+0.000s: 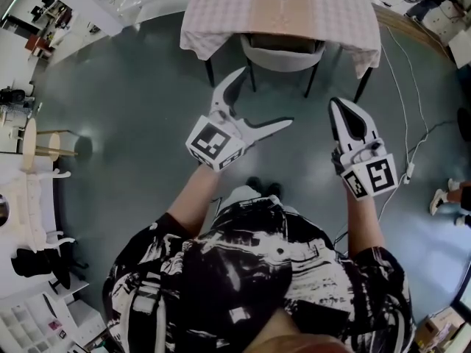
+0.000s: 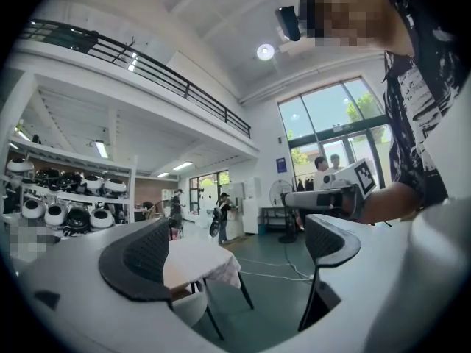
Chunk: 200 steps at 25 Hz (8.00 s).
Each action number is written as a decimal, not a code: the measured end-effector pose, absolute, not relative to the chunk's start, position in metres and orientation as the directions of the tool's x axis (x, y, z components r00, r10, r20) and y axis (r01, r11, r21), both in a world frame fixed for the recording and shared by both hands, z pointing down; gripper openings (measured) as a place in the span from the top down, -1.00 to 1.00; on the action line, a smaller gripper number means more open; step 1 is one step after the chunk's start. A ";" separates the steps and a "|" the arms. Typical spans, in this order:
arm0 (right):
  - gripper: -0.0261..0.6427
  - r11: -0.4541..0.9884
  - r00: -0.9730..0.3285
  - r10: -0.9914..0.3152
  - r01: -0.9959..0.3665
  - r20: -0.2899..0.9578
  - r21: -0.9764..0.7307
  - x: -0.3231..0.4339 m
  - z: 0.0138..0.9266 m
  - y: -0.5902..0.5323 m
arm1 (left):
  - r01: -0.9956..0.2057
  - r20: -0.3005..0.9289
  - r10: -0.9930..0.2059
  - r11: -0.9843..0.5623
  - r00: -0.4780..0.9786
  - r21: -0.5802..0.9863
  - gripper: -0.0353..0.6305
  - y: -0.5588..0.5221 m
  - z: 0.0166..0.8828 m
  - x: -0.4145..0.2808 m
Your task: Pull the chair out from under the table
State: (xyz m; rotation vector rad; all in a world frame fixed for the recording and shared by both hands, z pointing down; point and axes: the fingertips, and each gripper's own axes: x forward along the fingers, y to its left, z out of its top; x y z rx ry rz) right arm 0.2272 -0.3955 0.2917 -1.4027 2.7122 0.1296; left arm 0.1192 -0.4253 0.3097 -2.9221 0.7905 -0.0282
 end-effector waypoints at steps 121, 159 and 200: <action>0.93 0.436 -0.461 -0.882 -0.878 0.101 -0.196 0.222 0.451 -0.759 | 0.342 0.960 -0.184 -0.907 0.209 -0.248 0.76 -0.725 0.818 0.166; 0.93 0.610 -0.627 -0.777 -0.772 0.054 -0.179 0.174 0.428 -0.552 | 0.367 0.964 -0.176 -0.899 0.197 -0.239 0.76 -0.479 0.822 0.119; 0.93 0.663 -0.673 -0.737 -0.738 0.062 -0.126 0.108 0.406 -0.280 | 0.444 0.962 -0.180 -0.859 0.204 -0.254 0.73 -0.217 0.824 0.088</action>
